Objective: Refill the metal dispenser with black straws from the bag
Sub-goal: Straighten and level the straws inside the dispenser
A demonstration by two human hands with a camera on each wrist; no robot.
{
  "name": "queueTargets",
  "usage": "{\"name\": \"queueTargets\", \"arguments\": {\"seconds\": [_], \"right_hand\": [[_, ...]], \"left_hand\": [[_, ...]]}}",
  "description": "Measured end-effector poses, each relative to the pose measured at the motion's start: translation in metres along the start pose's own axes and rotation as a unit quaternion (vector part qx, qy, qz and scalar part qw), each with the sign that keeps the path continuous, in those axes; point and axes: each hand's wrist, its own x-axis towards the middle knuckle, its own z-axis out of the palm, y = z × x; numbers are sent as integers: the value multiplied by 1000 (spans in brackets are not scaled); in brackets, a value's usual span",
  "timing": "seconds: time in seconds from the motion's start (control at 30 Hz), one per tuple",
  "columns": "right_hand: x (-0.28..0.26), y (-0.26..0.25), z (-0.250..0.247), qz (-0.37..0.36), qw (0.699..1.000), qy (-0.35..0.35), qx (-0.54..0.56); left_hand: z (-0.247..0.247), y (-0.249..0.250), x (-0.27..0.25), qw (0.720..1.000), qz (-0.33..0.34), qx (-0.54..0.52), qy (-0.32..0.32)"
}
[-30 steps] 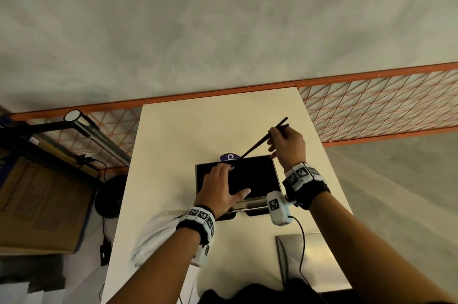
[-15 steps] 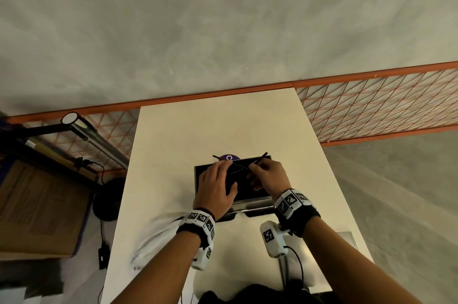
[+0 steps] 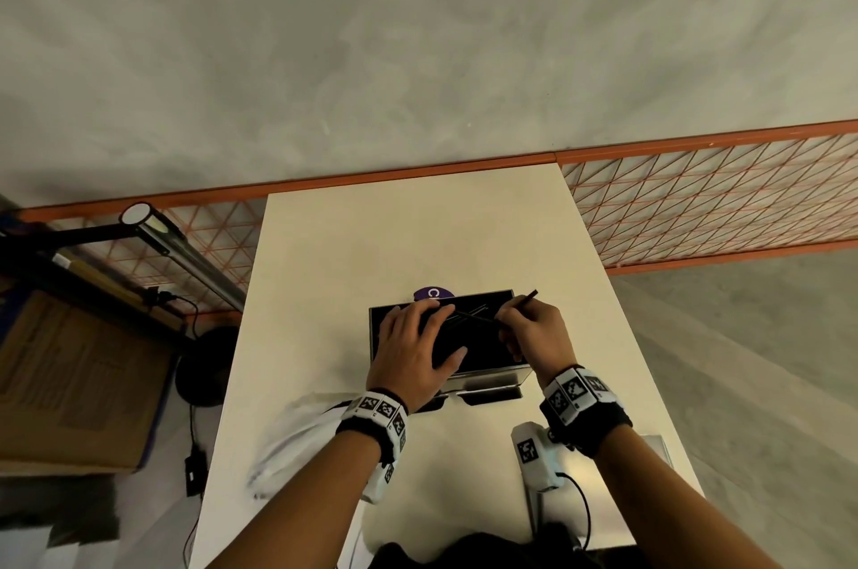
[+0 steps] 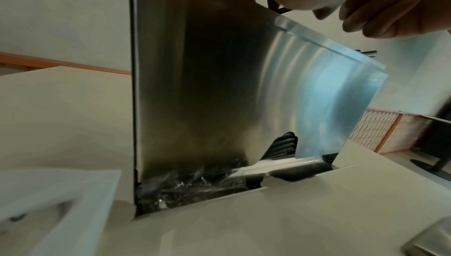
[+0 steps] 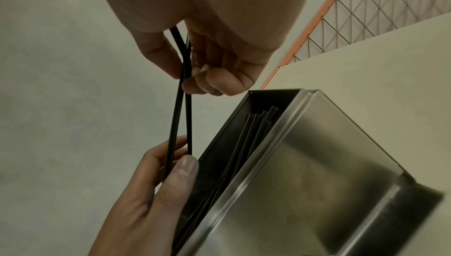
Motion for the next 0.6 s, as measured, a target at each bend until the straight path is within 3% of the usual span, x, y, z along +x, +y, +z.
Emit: {"name": "queueTargets", "arguments": {"seconds": [0.4, 0.6], "right_hand": [[-1, -1, -7, -33, 999, 3, 37], [8, -1, 3, -14, 998, -55, -25]], "left_hand": [[2, -1, -1, 1000, 11, -7, -13], [9, -4, 1, 998, 10, 24, -49]]}}
